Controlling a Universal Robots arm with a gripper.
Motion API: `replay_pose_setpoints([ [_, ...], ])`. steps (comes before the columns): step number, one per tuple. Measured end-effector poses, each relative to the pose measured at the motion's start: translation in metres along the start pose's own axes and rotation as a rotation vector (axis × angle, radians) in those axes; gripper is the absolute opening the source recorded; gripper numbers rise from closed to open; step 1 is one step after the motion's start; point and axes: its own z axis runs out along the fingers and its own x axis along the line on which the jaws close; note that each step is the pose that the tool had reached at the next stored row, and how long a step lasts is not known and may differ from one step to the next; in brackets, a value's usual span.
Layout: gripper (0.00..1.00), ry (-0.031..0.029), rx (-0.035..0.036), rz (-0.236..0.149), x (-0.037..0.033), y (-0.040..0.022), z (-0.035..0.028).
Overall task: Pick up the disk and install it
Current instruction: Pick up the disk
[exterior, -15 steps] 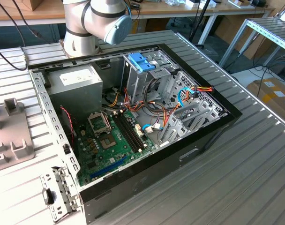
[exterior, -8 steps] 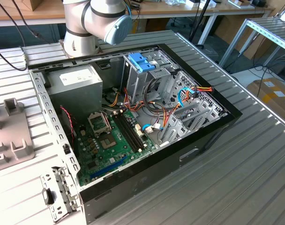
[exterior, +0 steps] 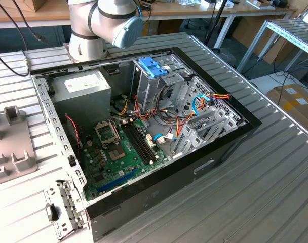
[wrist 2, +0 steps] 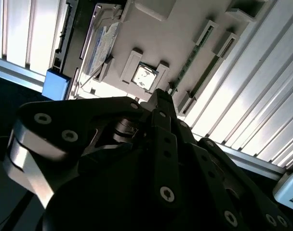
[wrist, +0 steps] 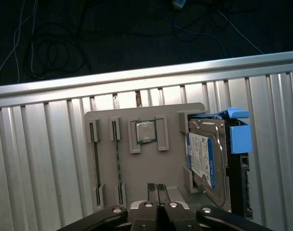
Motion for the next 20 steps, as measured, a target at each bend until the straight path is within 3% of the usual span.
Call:
replay_pose_setpoints([
  [2,0.17,0.0,0.0,0.0,0.0,0.0,0.0],
  [6,0.42,0.0,0.0,0.0,0.0,0.0,0.0],
  [7,0.42,0.0,0.0,0.0,0.0,0.0,0.0],
  [8,0.48,0.0,0.0,0.0,0.0,0.0,0.0],
  [14,0.48,-0.0001,0.0001,0.0,0.0,0.0,0.0001],
  [20,0.48,0.0,-0.0001,0.0,-0.0057,0.0007,0.0007],
])
